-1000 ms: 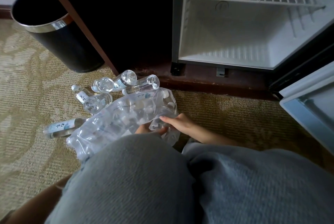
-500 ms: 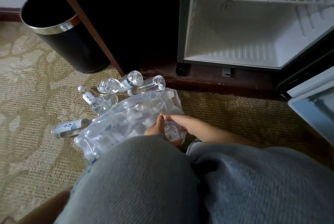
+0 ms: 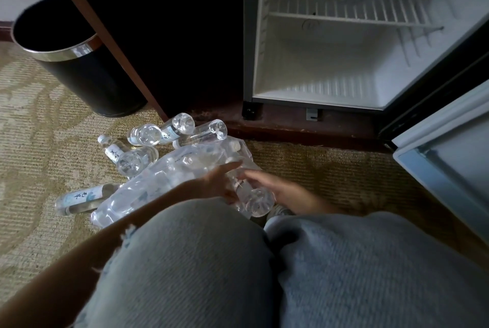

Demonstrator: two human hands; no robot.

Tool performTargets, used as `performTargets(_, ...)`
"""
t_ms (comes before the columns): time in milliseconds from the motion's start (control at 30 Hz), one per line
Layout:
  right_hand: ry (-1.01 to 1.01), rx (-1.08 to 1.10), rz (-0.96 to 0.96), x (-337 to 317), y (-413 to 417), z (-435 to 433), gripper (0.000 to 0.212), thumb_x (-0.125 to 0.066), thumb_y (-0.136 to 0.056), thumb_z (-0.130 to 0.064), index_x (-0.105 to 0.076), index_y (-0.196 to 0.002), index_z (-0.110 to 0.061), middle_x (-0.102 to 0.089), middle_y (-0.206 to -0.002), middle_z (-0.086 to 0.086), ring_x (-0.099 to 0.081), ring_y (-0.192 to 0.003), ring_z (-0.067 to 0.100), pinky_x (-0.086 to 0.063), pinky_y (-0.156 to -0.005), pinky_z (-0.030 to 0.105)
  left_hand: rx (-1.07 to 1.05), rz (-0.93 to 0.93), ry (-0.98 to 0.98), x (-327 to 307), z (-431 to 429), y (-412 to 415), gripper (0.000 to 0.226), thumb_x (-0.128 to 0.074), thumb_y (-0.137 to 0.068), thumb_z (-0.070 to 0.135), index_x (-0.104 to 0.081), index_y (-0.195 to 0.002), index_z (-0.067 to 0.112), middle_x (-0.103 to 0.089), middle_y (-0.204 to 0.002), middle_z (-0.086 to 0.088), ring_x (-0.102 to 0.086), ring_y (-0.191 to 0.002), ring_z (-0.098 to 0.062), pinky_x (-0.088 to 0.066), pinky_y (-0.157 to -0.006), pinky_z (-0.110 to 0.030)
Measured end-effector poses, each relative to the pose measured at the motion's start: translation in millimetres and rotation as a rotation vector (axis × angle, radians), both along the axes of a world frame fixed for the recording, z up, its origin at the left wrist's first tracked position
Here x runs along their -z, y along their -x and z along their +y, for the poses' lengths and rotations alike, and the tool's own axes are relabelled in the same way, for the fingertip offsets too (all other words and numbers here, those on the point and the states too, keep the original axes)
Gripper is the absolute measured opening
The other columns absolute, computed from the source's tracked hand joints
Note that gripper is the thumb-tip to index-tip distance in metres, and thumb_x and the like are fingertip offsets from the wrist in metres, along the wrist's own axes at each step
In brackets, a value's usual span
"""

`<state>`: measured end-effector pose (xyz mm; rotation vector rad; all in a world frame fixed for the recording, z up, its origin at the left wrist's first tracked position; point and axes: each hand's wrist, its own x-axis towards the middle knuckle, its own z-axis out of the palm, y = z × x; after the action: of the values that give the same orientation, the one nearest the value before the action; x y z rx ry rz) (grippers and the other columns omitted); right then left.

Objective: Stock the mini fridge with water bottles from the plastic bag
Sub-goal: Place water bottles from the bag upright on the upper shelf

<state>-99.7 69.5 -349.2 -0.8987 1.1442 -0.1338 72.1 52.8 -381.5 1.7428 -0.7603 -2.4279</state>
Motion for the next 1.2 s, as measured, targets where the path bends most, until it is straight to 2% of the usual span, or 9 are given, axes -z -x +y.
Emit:
performTargets(167, -0.083, 0.03, -0.042, 2, 1, -20, 0.017, -0.044, -0.098, -0.025, -0.056, -0.094, -0.014, -0.059, -0.085, 0.003, -0.057, -0.071, 0.012, -0.05, -0.062, 0.017, -0.155, -0.096, -0.051, -14, -7, 6, 0.079, -0.041, -0.081, 0.075, -0.059, -0.089, -0.002, -0.065, -0.086, -0.016, -0.06, -0.082, -0.029, -0.048, -0.082, -0.035)
performTargets(333, -0.003, 0.024, 0.021, -4, 9, -19, 0.041, -0.053, -0.088, -0.043, -0.054, -0.118, -0.015, -0.058, -0.1, 0.004, -0.055, -0.087, 0.018, -0.045, -0.081, 0.032, -0.286, -0.232, -0.022, -10, -20, 0, 0.072, -0.058, -0.072, 0.071, -0.059, -0.087, 0.001, -0.065, -0.081, -0.012, -0.062, -0.074, -0.023, -0.056, -0.07, -0.031)
performTargets(500, -0.096, 0.148, -0.01, 2, 24, -12, 0.034, -0.061, -0.08, -0.044, -0.059, -0.103, -0.019, -0.057, -0.107, 0.013, -0.056, -0.093, 0.027, -0.048, -0.083, 0.039, -0.372, -0.138, -0.055, -9, -28, 1, 0.078, -0.064, -0.071, 0.067, -0.06, -0.11, -0.001, -0.068, -0.099, -0.015, -0.067, -0.088, -0.025, -0.056, -0.078, -0.032)
performTargets(667, -0.063, 0.261, -0.057, 7, 20, -3, 0.094, -0.074, -0.054, -0.067, -0.053, -0.129, -0.015, -0.058, -0.125, 0.021, -0.057, -0.112, 0.041, -0.041, -0.101, 0.057, -0.443, -0.164, 0.005, -26, -39, 11, 0.068, -0.04, -0.089, 0.066, -0.06, -0.097, 0.001, -0.064, -0.086, -0.016, -0.063, -0.077, -0.026, -0.054, -0.076, -0.034)
performTargets(800, -0.019, 0.451, -0.262, -5, 35, -1, 0.067, -0.069, -0.072, -0.05, -0.057, -0.124, -0.009, -0.061, -0.119, 0.022, -0.063, -0.101, 0.036, -0.052, -0.086, 0.047, -0.351, -0.165, 0.074, -43, -47, 23, 0.059, -0.042, -0.094, 0.055, -0.058, -0.102, -0.001, -0.068, -0.082, -0.017, -0.067, -0.07, -0.027, -0.057, -0.055, -0.032)
performTargets(900, -0.058, 0.655, -0.585, -21, 49, -17, 0.056, -0.056, -0.086, -0.043, -0.053, -0.126, -0.004, -0.065, -0.105, 0.013, -0.067, -0.076, 0.022, -0.056, -0.063, 0.031, -0.196, -0.124, 0.144, -63, -49, 40, 0.042, -0.063, -0.09, 0.03, -0.046, -0.12, 0.006, -0.061, -0.114, -0.016, -0.064, -0.093, -0.027, -0.06, -0.065, -0.035)
performTargets(1000, -0.054, 0.721, -0.567, -35, 62, -35, 0.047, -0.059, -0.086, -0.04, -0.06, -0.119, -0.008, -0.065, -0.102, 0.011, -0.064, -0.081, 0.024, -0.054, -0.069, 0.036, -0.105, -0.039, 0.202, -96, -56, 57, 0.076, -0.076, -0.078, 0.01, -0.033, -0.14, 0.021, -0.049, -0.122, 0.005, -0.053, -0.102, -0.013, -0.051, -0.068, -0.009)
performTargets(1100, 0.06, 0.677, -0.44, -39, 69, -39, 0.069, -0.077, -0.069, -0.043, -0.058, -0.124, -0.005, -0.061, -0.112, 0.017, -0.061, -0.099, 0.033, -0.048, -0.092, 0.051, 0.16, -0.116, 0.369, -130, -56, 69, 0.055, -0.034, -0.097, 0.052, -0.043, -0.137, 0.015, -0.053, -0.129, -0.01, -0.052, -0.118, -0.037, -0.053, -0.085, -0.042)
performTargets(1200, 0.038, 0.675, -0.472, -43, 67, -38, 0.096, -0.08, -0.06, -0.061, -0.051, -0.13, -0.002, -0.055, -0.125, 0.025, -0.055, -0.114, 0.04, -0.038, -0.103, 0.059, 0.121, -0.067, 0.349, -142, -59, 82, 0.063, -0.021, -0.098, 0.055, -0.051, -0.124, 0.006, -0.053, -0.128, -0.023, -0.054, -0.113, -0.041, -0.048, -0.091, -0.048)
